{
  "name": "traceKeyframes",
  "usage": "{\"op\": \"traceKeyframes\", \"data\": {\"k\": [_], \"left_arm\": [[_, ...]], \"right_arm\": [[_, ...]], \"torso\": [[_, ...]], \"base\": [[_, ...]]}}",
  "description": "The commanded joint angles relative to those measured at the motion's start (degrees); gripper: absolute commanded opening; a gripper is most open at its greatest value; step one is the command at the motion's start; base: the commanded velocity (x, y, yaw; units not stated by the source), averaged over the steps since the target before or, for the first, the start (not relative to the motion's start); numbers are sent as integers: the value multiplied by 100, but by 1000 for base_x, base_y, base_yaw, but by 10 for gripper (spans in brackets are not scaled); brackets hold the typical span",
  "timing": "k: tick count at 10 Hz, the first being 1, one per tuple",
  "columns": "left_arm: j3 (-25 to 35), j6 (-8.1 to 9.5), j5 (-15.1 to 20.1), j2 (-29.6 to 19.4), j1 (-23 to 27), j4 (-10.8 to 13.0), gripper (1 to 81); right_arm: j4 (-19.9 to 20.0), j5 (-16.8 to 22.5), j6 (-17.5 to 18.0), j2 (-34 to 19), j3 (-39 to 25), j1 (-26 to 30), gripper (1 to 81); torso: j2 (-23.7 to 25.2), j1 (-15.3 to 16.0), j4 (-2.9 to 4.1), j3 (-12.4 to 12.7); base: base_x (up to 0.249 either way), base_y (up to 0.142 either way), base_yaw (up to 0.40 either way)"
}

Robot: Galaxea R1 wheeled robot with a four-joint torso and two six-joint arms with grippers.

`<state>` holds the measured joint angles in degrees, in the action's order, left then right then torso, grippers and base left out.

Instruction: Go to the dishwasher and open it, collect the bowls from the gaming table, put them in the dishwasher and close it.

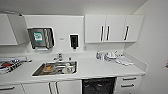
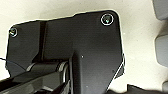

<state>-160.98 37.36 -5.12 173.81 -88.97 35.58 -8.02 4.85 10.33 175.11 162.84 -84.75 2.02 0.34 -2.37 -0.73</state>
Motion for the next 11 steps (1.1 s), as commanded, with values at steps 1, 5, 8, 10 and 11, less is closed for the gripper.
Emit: {"op": "traceKeyframes", "data": {"k": [1,5,8,10,11], "left_arm": [[-48,-45,248,66,121,-280,811],[-206,-2348,389,172,129,-2715,811],[-197,-2357,345,110,252,-2741,811],[-215,-2374,354,145,322,-2723,811],[-215,-2374,354,154,340,-2723,811]], "right_arm": [[240,174,-233,-254,-377,383,811],[231,235,-233,-263,-377,410,811],[231,165,-224,-246,-368,383,811],[205,183,-242,-272,-342,392,811],[187,174,-242,-272,-342,366,811]], "torso": [[0,0,0,0],[0,0,0,0],[0,0,0,0],[0,0,0,0],[0,0,0,0]], "base": [[0,0,0],[0,0,0],[0,0,0],[0,0,0],[0,0,0]]}}
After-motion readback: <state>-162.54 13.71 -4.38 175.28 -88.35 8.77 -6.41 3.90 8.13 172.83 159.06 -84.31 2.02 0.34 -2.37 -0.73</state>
